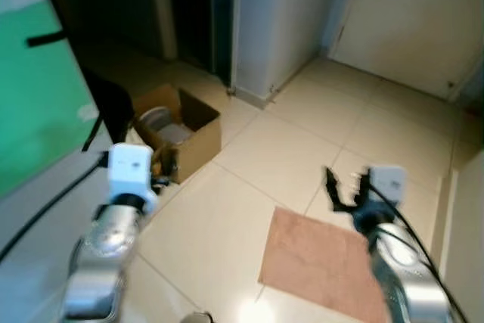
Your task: Hang keys on a hook
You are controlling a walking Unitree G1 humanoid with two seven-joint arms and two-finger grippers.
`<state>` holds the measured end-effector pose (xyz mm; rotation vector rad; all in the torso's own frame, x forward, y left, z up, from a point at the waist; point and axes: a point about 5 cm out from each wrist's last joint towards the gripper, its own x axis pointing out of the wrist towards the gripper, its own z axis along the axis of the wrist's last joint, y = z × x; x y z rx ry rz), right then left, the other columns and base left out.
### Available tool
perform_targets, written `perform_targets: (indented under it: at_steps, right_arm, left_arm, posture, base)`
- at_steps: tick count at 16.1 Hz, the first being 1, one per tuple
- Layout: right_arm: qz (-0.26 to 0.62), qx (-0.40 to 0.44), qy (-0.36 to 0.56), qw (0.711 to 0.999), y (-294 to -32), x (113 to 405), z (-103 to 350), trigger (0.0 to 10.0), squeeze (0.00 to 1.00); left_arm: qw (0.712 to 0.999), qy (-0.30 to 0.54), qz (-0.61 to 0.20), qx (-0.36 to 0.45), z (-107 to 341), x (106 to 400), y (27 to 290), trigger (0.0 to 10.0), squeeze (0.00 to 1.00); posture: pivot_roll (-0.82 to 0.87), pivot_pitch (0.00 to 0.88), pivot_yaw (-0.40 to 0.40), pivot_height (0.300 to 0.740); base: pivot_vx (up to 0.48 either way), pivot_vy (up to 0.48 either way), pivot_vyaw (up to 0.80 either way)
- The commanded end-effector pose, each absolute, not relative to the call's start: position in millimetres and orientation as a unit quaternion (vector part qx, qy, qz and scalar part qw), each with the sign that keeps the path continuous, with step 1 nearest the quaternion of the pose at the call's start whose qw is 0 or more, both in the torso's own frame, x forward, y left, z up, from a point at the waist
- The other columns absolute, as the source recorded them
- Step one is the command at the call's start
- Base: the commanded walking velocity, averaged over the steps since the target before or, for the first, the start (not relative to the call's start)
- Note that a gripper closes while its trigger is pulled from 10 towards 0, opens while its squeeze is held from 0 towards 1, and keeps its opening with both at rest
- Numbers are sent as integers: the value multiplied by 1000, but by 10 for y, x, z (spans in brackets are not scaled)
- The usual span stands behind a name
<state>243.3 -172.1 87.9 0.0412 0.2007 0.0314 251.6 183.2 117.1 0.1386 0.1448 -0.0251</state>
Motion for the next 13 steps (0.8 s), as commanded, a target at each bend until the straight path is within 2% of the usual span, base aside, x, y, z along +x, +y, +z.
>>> perform_targets:
  at_steps: [1,7,13]
  right_arm:
    - [8,-2,102,995,-1784,2445,908,10000,1000]
    - [16,-56,122,991,-1864,2566,954,10000,1000]
    - [15,-47,125,991,-1764,2570,948,10000,1000]
  left_arm:
    - [995,67,-30,66,1177,2549,1740,10000,0]
    - [996,64,-5,54,1138,2631,1687,10000,0]
    - [996,60,-10,65,1160,2659,1705,10000,0]
  posture:
    - [-25,0,-43,740]
    - [-53,0,-93,740]
    - [-51,0,-68,740]
  base:
    - [0,0,794]
    - [0,0,794]
    - [0,0,800]
